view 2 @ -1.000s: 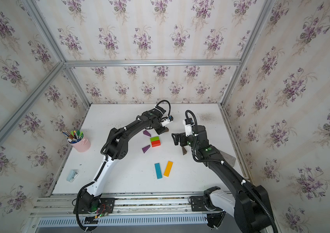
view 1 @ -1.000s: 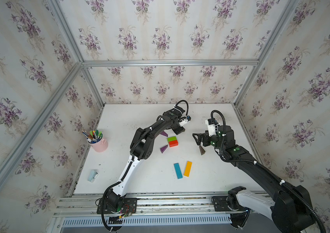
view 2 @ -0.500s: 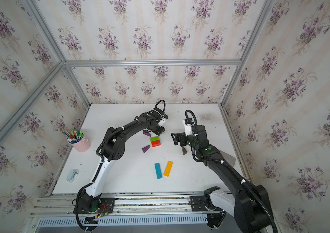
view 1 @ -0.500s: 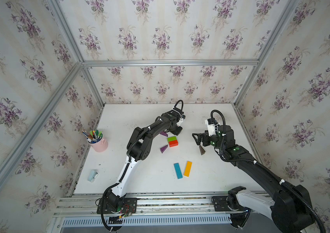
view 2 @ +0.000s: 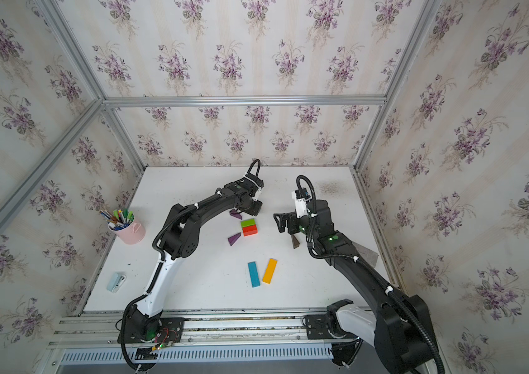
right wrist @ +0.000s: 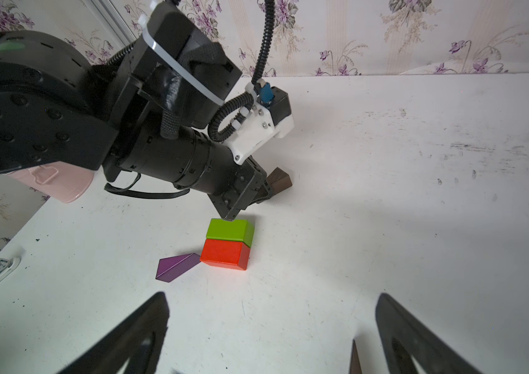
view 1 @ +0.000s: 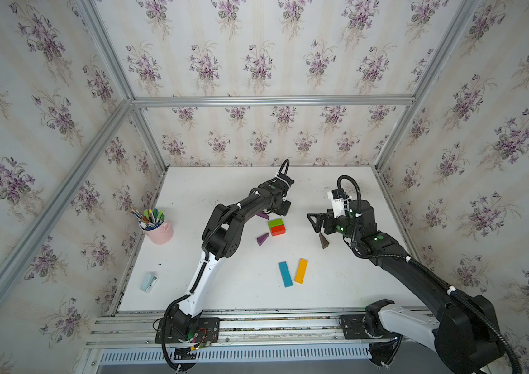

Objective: Assemble a small pinwheel with building blocks
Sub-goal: Assemble the building block at the center of the board.

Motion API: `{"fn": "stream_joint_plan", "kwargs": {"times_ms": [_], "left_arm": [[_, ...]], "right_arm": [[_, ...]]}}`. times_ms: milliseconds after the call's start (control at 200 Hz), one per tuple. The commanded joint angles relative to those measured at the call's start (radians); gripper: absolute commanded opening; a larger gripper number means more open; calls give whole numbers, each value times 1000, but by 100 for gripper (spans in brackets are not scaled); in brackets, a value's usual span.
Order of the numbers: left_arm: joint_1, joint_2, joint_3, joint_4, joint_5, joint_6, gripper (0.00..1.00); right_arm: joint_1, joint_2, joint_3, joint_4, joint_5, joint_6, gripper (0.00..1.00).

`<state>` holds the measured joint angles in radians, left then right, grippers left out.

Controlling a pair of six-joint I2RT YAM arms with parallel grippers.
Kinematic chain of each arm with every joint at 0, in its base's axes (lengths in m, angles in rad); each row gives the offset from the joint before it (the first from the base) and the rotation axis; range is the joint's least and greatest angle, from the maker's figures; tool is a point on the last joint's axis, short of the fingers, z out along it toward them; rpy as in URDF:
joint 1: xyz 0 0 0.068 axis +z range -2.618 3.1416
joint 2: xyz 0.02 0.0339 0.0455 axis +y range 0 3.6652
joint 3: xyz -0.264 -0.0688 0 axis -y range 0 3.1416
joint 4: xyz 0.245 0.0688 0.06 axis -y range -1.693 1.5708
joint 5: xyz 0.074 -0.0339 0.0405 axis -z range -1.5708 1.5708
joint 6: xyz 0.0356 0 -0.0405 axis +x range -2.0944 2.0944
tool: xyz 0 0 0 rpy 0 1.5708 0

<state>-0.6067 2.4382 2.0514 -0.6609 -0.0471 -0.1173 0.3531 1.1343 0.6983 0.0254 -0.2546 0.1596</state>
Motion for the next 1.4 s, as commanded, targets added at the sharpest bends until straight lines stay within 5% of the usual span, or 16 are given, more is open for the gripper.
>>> {"fn": "stream_joint_plan", "kwargs": {"times_ms": [0,624,944,1394], "left_arm": [[-1,-3,-10,-8,-9,-52,1],[-38,-41,-85,22,-41,-3,5],[-37,-42,-69,22,-41,12,31],[-39,-137,-103,61,-23,51,49]], "right_arm": [[0,5,10,29,-11,9,100],[1,-1,9,31,-28,9,100],[0,0,17,27,-23,6,100],[-1,8,39,28,-6,9,100]]}}
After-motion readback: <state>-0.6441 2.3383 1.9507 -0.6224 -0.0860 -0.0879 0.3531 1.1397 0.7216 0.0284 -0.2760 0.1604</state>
